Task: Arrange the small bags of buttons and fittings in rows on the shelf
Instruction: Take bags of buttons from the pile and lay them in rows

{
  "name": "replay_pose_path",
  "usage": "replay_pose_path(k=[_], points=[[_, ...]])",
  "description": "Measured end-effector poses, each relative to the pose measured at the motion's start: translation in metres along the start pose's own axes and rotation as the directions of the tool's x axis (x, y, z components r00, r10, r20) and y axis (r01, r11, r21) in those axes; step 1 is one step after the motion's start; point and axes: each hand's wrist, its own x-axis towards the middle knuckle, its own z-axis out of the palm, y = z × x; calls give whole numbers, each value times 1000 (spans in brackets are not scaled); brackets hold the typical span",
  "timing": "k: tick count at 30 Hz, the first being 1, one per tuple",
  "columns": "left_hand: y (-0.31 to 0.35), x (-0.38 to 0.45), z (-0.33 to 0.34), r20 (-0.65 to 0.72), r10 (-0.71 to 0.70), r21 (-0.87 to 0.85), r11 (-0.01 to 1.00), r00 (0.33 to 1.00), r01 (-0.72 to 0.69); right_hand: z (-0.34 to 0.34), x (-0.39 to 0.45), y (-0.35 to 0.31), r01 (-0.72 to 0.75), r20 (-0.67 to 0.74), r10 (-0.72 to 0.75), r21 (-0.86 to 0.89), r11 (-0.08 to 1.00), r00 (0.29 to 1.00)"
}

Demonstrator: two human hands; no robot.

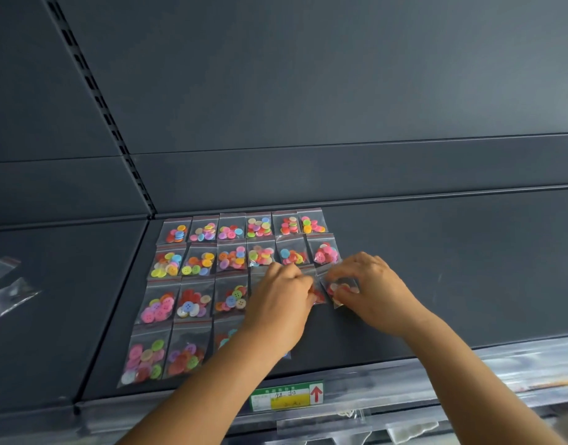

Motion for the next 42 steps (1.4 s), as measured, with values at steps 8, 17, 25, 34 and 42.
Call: replay_pose_path(k=[8, 17, 25, 34, 42], points=[[-1, -3, -1, 30, 16, 16, 1000, 999, -16, 7, -2, -3, -46, -43, 48, 35, 998, 998], [2, -4, -3, 30, -1, 37, 999, 1000, 0, 7, -3, -6, -21, -32, 20, -29, 999, 999], [-8, -21, -23, -86, -70, 100, 992, 994, 79, 8, 4, -30, 96, -85, -102, -64, 993, 991], [-79, -66, -57, -203, -263, 114, 950, 943, 289, 34, 30, -109, 246, 71, -238, -153, 957, 969], [-177, -117, -95, -262, -326, 112, 925, 908, 364, 90, 53, -217, 319, 107, -306, -137, 938, 946]])
